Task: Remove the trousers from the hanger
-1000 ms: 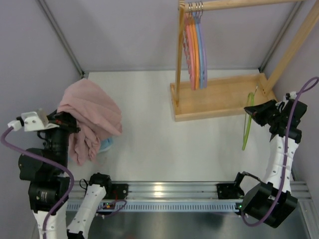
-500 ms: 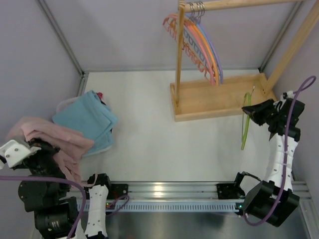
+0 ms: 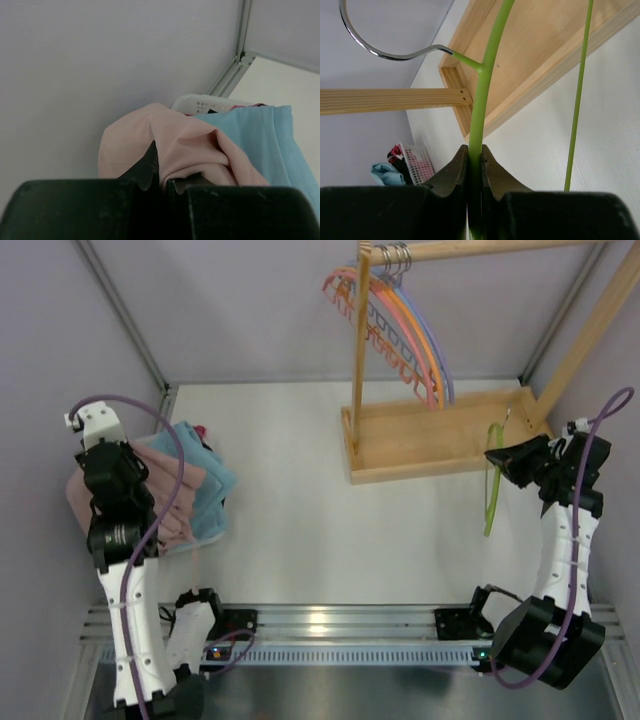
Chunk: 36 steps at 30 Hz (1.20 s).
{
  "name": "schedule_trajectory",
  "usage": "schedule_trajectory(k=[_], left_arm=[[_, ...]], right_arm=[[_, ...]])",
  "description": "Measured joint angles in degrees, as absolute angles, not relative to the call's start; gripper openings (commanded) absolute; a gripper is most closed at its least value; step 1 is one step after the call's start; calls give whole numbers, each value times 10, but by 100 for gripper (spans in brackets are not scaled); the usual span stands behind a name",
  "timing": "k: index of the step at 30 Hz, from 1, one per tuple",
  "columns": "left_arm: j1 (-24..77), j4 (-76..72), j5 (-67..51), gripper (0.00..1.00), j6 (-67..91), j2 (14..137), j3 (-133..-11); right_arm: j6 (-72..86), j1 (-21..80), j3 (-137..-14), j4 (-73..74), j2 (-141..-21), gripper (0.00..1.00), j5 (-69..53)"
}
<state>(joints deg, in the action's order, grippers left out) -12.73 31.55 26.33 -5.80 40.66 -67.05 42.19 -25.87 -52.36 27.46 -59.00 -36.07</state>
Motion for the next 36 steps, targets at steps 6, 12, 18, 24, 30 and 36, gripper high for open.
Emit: schedule_trajectory(k=[6, 12, 18, 24, 30, 36], left_arm=[[-127, 226, 220, 0, -61, 524, -642], [-127, 132, 190, 0, -41, 618, -617], [-127, 81, 171, 20, -18, 744, -605], [-127, 79, 140, 61, -15, 721, -595], [-127, 85, 83, 98, -34, 620, -595], [-127, 86, -17, 99, -46, 498, -597]], right_arm=[[427, -259, -540, 274, -590, 0, -362], [432, -258, -562, 275, -590, 0, -368], [433, -256, -609, 281, -590, 0, -385], [432, -253, -669, 288, -581, 0, -405], [429, -228, -708, 291, -559, 0, -410], [437, -184, -736, 287, -560, 0, -416]])
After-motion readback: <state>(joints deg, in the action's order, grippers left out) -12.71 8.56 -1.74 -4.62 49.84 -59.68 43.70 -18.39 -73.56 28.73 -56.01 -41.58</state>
